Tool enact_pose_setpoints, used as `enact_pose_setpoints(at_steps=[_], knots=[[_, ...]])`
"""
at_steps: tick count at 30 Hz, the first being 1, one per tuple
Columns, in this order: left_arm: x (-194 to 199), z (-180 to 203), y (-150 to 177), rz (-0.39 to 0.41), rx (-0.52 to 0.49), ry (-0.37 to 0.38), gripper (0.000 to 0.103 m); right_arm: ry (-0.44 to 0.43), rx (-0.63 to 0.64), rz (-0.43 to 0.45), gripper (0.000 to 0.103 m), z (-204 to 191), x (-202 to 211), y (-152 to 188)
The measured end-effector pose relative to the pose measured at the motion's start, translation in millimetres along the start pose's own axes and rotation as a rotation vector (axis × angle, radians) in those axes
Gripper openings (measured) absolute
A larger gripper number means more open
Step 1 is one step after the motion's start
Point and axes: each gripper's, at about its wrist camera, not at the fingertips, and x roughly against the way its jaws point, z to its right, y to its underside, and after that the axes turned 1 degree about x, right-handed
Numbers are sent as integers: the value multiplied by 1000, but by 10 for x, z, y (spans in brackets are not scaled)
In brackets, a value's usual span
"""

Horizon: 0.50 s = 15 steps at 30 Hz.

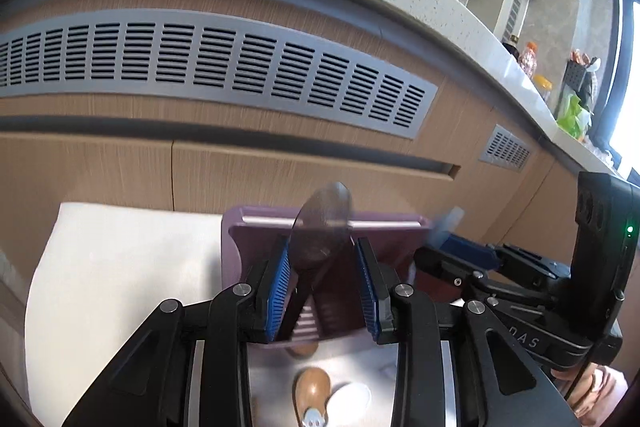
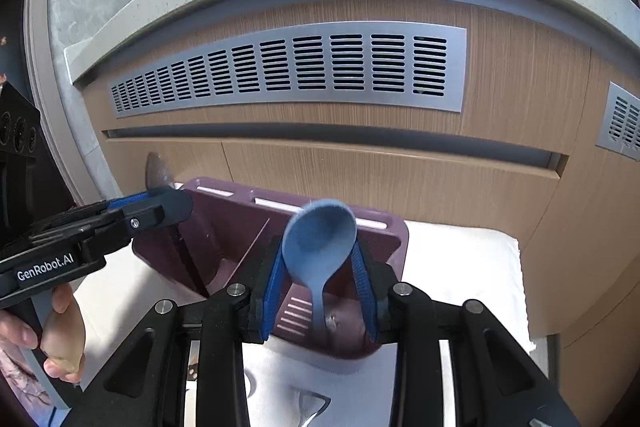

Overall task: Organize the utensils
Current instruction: 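Lower both spoons into the maroon caddy and open both tools, then grasp the white-knobbed spoon by its knob with the right tool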

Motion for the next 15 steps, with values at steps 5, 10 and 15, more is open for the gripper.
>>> enact_pose_setpoints(at_steps=[5,10,15], knots=[[374,87,-35,53,-2,-3,38,39,22,64,70,-62,275,27],[775,213,80,78,-42,-65,52,81,51,87,83,-112,673,54],[1001,296,443,6,-87,-93,60,124,99,81,99,-166,1011,224]])
